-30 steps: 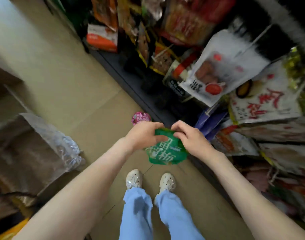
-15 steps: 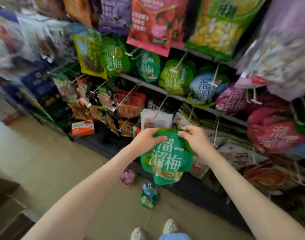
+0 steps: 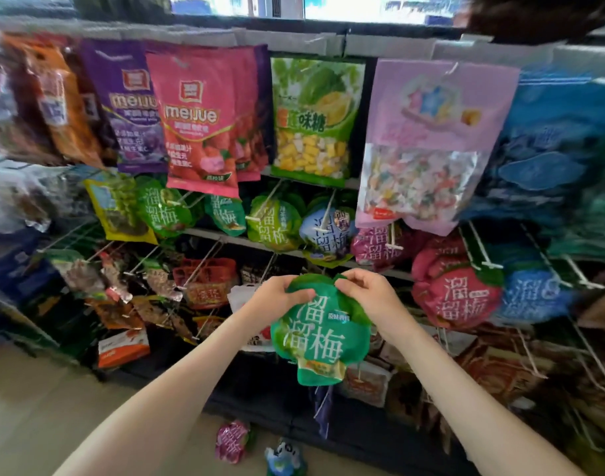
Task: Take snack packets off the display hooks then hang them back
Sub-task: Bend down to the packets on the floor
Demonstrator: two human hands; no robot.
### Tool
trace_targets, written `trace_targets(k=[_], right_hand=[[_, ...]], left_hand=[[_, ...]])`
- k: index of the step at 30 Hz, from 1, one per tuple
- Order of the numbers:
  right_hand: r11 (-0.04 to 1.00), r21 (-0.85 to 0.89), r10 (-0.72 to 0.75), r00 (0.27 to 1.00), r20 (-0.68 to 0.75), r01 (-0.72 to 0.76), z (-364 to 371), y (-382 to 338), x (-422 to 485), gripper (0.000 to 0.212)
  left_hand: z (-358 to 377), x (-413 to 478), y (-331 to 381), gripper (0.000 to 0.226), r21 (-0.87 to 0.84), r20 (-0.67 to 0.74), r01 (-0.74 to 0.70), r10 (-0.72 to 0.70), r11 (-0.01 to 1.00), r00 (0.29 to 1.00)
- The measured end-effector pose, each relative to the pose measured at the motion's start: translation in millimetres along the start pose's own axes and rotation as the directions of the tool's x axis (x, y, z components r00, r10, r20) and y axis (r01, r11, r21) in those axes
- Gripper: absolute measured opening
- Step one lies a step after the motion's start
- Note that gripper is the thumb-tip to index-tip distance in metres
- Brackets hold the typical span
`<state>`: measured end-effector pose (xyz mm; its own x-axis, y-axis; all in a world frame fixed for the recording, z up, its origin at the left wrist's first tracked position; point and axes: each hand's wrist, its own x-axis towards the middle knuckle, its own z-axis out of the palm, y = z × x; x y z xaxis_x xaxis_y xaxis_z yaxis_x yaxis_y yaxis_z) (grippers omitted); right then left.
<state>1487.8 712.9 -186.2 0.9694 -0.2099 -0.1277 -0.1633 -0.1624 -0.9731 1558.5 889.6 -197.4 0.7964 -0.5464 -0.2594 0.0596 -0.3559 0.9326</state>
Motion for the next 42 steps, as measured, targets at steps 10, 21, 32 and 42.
trace_targets(k=[10,21,32,42], right_hand=[[0.986,-0.161,-0.05,0.999,0.018,0.053,31,7,42,0.011],[0.982,-0.157,-0.132,0.98,-0.15,0.108,124,-16,81,0.009],[0.986,-0.127,-0.136,0.966,-0.222,0.109,189,-34,114,0.006],[0.996,-0.044,-0.088,0.977,-0.193,0.081,257,-59,155,0.006]], left_hand=[[-26,8,-17,0.008,0.056,-0.221,0.041,-0.028,0.998,0.975],[-124,25,-34,0.013,0.098,-0.217,0.024,-0.002,0.995,0.976],[-190,26,-43,0.017,0.176,-0.201,-0.046,0.082,0.983,0.976],[-245,32,-68,0.041,0.154,-0.478,-0.002,0.077,0.988,0.875]])
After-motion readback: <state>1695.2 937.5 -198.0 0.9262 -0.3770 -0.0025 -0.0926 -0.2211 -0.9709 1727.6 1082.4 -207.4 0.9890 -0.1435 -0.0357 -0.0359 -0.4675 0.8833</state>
